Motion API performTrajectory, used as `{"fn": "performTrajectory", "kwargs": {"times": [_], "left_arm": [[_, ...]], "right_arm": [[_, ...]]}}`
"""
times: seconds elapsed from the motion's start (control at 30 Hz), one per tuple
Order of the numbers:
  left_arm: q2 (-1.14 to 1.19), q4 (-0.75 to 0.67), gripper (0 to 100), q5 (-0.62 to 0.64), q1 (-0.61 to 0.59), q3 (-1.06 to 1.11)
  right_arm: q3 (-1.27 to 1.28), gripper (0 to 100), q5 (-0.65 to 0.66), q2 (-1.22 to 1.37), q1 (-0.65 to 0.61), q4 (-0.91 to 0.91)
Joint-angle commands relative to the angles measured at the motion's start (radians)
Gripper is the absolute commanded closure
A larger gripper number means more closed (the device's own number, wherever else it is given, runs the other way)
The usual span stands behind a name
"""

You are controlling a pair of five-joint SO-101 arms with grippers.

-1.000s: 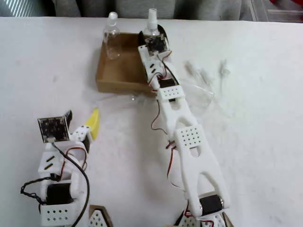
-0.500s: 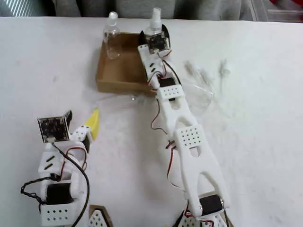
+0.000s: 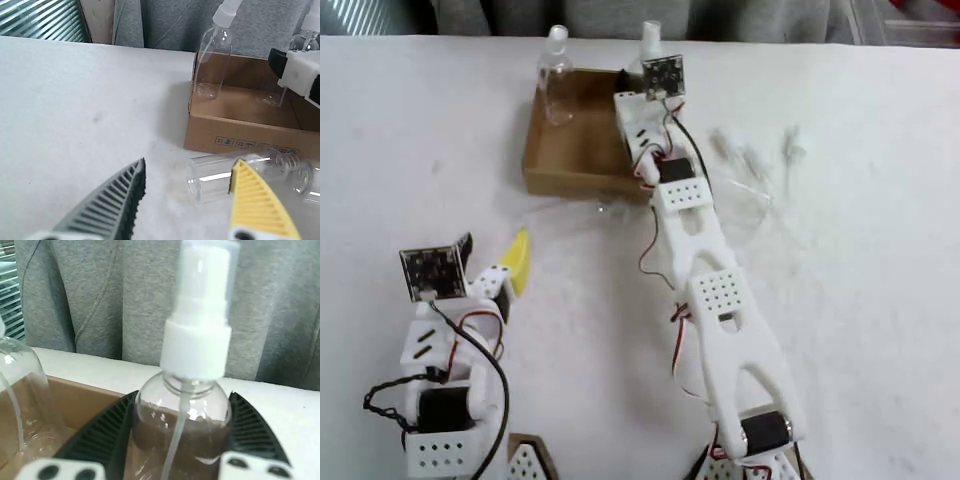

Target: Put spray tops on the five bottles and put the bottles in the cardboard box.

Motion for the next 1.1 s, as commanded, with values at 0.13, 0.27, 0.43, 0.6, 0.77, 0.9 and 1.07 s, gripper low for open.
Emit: {"fn": "performTrajectory", "kwargs": {"times": [0.13,0.27,0.43,0.6,0.77,0.9,1.07], "left_arm": [[-0.007,-0.014,72,0.000,-0.008,0.000],[-0.007,-0.015,72,0.000,-0.008,0.000],[-0.007,-0.015,72,0.000,-0.008,0.000],[-0.007,-0.015,72,0.000,-0.008,0.000],[-0.007,-0.015,72,0.000,-0.008,0.000],[-0.007,-0.015,72,0.000,-0.008,0.000],[-0.007,-0.015,72,0.000,-0.008,0.000]], "right_arm": [[-0.051,76.9,-0.009,-0.027,-0.001,0.010],[-0.052,76.9,-0.009,-0.030,0.001,0.035],[-0.051,76.9,-0.126,-0.120,0.002,0.200],[-0.048,76.9,-0.164,-0.148,0.015,0.222],[-0.048,76.9,-0.164,-0.151,0.018,0.219],[-0.048,76.6,-0.164,-0.153,0.016,0.222],[-0.046,66.8,-0.164,-0.147,0.012,0.225]]}}
